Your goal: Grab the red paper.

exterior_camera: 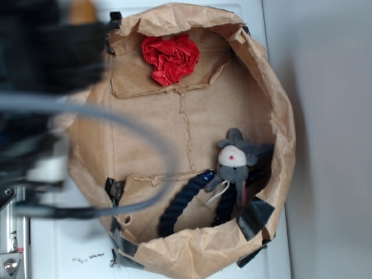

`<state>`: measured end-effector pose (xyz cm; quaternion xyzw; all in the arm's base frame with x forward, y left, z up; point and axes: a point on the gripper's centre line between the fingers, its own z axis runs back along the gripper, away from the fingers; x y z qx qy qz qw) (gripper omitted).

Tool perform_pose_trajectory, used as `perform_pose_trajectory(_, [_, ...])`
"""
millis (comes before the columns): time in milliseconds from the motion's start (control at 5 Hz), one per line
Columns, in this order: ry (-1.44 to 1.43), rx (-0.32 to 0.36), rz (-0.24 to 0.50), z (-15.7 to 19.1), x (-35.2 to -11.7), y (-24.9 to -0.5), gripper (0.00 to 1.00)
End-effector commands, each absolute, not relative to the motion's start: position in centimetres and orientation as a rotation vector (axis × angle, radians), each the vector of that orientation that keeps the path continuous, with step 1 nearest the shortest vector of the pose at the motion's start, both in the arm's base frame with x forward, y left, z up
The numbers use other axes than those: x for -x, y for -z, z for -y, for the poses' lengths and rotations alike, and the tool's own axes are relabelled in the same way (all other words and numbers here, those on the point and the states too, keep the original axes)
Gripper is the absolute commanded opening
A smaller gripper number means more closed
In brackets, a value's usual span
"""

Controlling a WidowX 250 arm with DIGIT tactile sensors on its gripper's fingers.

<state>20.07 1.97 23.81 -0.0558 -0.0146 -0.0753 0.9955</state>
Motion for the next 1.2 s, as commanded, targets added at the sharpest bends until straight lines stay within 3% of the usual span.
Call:
perform_pose_trajectory(0, [0.312,0.103,0.035,-3.6,-24.2,-24.3,1.00])
perform_pose_trajectory(200, [0.312,0.103,0.035,-3.6,-24.2,-24.3,1.00])
perform_pose_trajectory(400, [0.474,0.084,0.006,-2.6,-25.8,-20.8,1.00])
perform_pose_trajectory(600, [0.633,0.015,-0.028,-2.2,-27.0,-15.7,1.00])
perform_pose_trajectory(800, [0.653,0.011,-0.057,-2.9,-26.3,-11.9,1.00])
perform_pose_trajectory(1000, [0.672,0.031,-0.051,-3.7,-24.6,-10.9,1.00])
